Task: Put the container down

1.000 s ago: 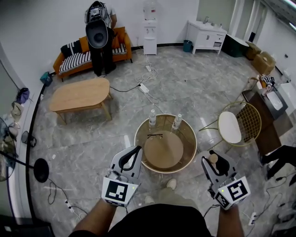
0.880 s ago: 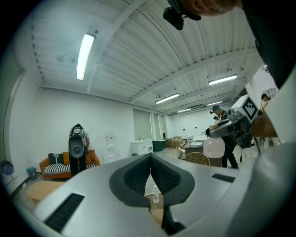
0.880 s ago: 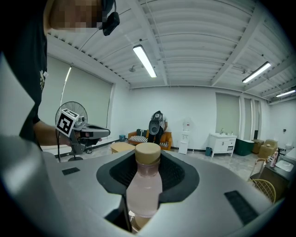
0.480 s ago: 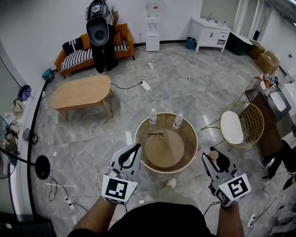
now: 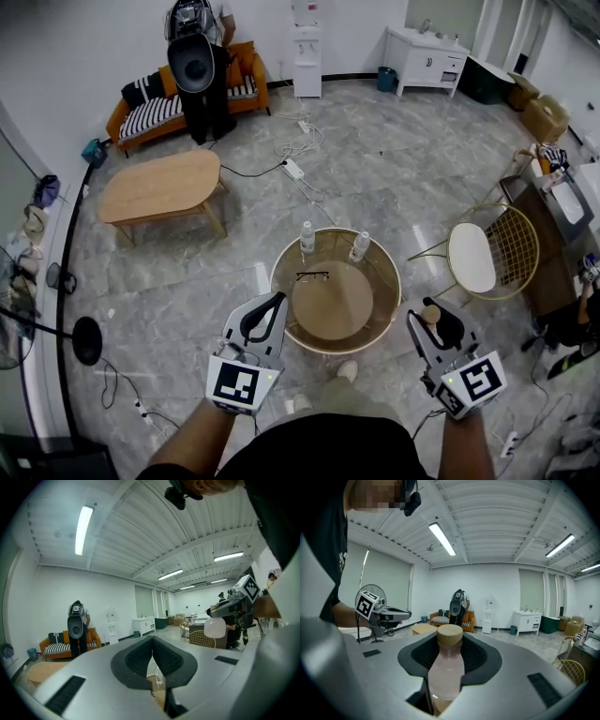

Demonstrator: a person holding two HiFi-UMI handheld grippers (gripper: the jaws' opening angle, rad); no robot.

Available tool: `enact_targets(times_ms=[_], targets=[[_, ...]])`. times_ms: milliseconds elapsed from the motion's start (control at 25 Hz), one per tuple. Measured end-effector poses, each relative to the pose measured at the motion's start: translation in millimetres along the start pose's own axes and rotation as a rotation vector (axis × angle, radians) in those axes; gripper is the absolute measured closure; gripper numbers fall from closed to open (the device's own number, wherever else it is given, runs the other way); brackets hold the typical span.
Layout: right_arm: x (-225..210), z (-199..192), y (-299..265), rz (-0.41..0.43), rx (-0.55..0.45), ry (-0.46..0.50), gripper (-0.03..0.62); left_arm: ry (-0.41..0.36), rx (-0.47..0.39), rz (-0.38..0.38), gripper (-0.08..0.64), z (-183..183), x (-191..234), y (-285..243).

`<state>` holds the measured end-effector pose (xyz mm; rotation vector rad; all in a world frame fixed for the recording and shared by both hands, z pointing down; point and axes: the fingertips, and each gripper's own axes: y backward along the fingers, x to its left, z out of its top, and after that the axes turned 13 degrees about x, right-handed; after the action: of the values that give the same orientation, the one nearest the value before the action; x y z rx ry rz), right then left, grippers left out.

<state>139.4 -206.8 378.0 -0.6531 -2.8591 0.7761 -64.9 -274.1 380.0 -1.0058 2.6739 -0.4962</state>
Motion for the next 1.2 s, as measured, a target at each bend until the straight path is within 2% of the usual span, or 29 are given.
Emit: enact_targets(times_ms=[640, 960, 1200], targets=[[-62, 11, -38, 0.063, 0.006, 0.017, 0.445, -0.002, 0.009, 0.032, 0.545, 27, -4, -67], [-101, 21, -49, 0.129, -0.02, 0.045, 0.445, -0.02, 0.009, 0.119, 0.545, 46, -7, -90], [-129, 31, -67, 0.159, -0.059, 0.09, 0.445, 0.015, 0.01, 0.188, 0.545, 52, -5, -102]])
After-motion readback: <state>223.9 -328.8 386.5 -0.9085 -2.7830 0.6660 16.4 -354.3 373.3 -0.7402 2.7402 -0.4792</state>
